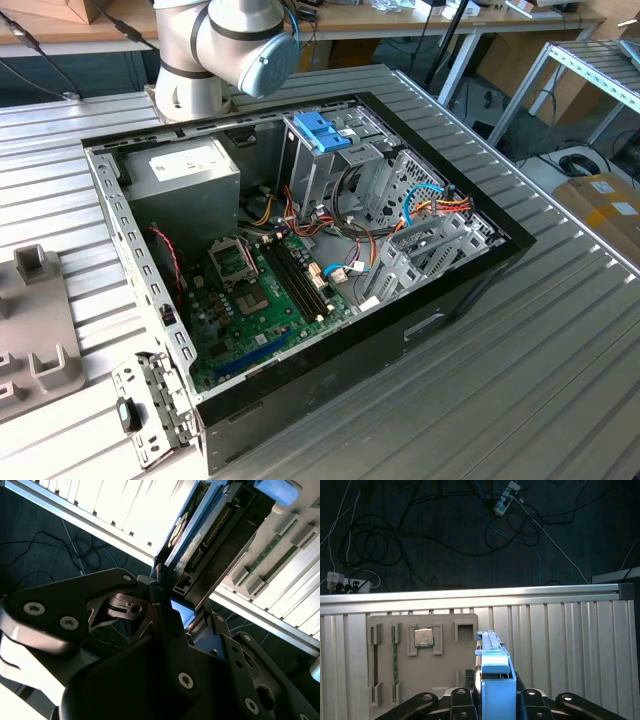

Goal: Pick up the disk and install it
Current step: 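Pick up the disk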

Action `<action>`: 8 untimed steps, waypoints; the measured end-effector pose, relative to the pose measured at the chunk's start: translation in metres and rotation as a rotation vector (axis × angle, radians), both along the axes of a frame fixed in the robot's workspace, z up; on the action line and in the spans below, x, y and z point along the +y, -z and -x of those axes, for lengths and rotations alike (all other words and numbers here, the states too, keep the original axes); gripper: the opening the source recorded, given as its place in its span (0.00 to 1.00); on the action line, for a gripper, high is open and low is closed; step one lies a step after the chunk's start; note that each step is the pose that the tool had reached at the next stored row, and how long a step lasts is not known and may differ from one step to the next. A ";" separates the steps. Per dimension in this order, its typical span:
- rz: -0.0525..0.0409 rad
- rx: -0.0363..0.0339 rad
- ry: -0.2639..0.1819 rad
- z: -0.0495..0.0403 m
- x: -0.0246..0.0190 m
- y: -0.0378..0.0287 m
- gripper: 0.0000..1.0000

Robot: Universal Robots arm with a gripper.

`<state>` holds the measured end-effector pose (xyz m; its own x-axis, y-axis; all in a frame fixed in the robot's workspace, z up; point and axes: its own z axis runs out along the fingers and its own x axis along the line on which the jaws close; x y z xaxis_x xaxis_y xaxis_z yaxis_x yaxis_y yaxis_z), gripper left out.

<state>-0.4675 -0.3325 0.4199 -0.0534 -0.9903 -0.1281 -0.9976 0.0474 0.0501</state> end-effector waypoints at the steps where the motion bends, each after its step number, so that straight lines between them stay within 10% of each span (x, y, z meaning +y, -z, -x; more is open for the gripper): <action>1: -0.0007 0.0001 0.000 0.0000 0.0000 -0.0008 0.37; 8: -0.0060 0.0002 0.000 0.0000 0.0000 -0.0066 0.37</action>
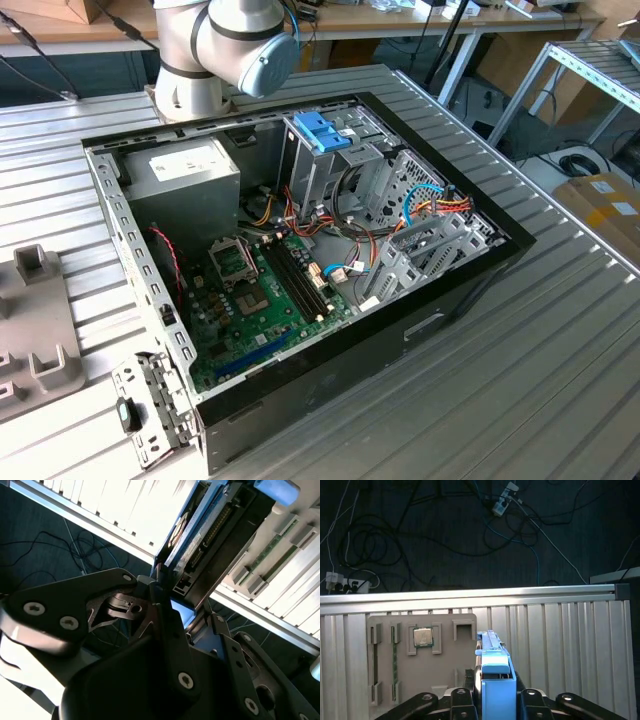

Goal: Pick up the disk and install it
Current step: 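Pick up the disk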

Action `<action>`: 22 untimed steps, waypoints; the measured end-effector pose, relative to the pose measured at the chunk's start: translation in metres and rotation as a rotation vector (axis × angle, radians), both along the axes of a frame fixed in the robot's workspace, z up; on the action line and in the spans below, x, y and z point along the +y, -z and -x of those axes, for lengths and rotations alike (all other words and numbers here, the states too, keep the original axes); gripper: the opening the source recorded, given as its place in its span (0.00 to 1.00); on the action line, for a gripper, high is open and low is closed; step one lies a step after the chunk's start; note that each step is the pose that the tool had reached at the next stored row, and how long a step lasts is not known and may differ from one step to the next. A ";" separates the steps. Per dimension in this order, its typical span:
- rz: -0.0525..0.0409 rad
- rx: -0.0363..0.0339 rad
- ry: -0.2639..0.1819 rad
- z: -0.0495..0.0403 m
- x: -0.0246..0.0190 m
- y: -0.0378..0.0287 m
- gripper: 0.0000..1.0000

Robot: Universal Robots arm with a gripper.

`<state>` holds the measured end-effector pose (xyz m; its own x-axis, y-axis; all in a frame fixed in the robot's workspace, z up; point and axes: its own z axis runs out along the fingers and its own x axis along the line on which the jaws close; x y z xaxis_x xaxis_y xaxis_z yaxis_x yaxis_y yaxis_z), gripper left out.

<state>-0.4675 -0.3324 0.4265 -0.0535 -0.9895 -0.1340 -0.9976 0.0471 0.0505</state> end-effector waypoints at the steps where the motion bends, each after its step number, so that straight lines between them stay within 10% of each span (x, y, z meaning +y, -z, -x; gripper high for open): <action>1: -0.0013 -0.0001 0.000 0.0000 0.0000 -0.0013 0.37; 22: -0.0239 -0.0001 0.000 0.0000 0.0000 -0.0222 0.37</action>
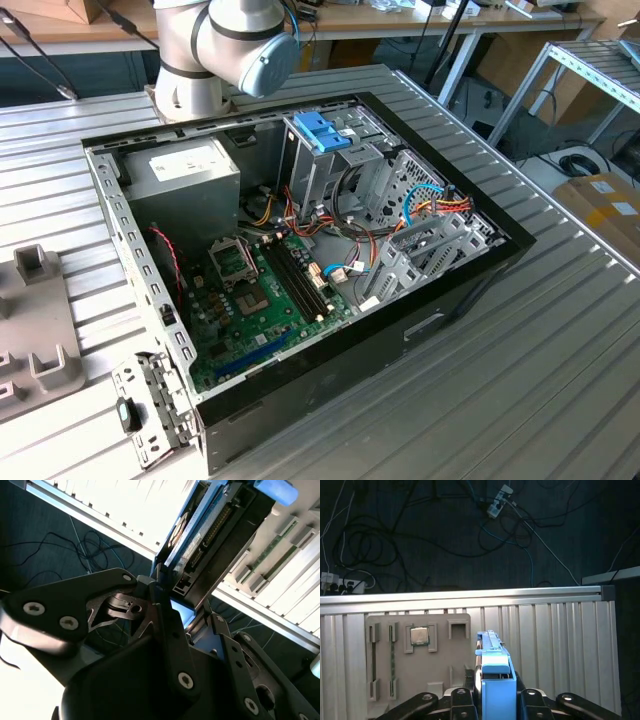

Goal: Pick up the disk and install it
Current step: 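Pick up the disk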

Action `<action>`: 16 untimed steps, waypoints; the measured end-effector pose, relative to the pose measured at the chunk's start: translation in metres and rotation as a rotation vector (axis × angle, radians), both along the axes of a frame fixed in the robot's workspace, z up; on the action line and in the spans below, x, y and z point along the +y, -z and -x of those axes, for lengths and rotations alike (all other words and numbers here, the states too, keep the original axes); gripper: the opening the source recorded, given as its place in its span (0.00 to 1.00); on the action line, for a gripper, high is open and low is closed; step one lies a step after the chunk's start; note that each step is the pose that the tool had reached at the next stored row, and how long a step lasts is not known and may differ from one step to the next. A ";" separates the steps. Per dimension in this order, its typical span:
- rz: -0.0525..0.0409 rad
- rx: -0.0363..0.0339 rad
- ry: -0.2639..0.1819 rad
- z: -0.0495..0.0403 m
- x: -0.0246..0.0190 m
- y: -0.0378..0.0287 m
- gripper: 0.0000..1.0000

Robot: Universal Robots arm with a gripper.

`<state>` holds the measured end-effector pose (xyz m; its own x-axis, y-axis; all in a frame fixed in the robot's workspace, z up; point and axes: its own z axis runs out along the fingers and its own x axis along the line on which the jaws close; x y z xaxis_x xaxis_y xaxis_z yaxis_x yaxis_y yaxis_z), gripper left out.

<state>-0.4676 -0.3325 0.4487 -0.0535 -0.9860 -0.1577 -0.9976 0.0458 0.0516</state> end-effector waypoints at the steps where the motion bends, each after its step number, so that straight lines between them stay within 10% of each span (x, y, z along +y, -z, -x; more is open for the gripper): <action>1: -0.0009 -0.0001 0.000 0.0000 0.0000 -0.0006 0.37; 16: -0.0182 0.0000 0.000 0.0000 0.0000 -0.0131 0.37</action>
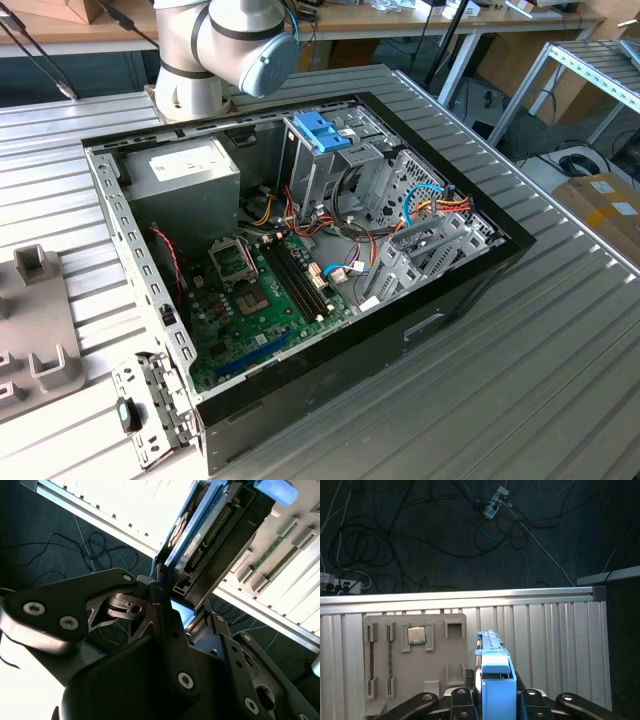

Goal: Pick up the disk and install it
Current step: 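Pick up the disk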

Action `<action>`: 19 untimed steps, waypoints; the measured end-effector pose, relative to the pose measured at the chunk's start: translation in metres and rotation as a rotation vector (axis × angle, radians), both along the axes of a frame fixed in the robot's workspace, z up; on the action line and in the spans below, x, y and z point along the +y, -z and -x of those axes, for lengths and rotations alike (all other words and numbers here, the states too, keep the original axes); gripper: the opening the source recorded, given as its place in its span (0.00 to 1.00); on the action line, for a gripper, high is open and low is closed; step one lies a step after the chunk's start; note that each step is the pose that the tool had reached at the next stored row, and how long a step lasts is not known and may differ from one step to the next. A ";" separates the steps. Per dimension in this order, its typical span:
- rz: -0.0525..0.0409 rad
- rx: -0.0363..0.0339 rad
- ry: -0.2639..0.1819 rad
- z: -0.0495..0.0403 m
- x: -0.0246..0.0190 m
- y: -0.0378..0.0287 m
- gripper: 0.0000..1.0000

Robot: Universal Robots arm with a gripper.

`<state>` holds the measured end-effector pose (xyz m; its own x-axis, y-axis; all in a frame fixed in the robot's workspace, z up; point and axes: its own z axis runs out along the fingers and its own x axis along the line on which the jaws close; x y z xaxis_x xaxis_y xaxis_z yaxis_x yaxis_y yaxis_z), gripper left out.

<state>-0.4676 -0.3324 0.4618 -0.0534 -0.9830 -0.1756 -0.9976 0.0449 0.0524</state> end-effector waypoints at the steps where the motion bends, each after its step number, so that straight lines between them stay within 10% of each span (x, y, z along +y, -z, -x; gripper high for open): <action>1: -0.0010 0.0001 0.000 0.0000 0.0000 -0.0008 0.37; 19: -0.0223 0.0000 0.000 0.0000 0.0000 -0.0192 0.37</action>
